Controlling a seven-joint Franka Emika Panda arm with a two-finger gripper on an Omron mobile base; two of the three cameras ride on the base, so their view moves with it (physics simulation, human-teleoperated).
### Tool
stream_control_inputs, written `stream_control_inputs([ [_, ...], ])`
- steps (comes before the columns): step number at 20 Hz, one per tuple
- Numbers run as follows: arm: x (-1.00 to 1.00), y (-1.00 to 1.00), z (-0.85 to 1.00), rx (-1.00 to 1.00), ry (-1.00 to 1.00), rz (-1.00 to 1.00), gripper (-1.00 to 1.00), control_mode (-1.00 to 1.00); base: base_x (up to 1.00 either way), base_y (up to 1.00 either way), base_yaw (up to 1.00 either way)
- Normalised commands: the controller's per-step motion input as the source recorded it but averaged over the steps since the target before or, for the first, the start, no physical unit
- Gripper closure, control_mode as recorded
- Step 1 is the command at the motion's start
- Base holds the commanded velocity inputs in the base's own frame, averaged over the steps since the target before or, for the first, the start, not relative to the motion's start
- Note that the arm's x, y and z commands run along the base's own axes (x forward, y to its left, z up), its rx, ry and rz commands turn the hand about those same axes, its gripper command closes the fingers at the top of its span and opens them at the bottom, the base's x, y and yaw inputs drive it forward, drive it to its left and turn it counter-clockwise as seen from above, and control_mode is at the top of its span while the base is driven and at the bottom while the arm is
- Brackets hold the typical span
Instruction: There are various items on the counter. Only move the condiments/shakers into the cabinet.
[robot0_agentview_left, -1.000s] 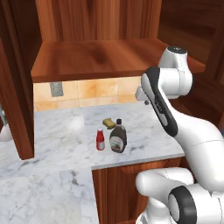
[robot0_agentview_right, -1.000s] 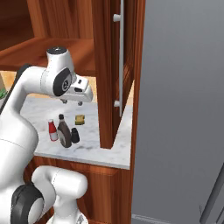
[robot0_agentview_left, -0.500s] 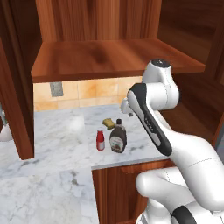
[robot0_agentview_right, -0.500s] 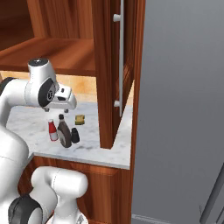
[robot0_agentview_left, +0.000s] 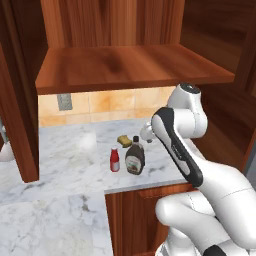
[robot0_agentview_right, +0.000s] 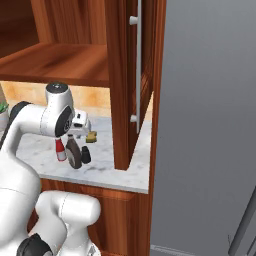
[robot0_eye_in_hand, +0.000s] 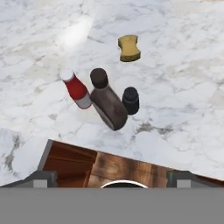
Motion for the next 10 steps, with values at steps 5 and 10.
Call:
stream_control_inputs([
  [5,0.10,0.00,-0.59,0.00,0.00,0.08,-1.00,-1.00,0.00,0.00,0.00],
  [10,0.21,0.08,-0.56,0.00,0.00,0.09,-1.00,-1.00,0.00,0.00,0.00],
])
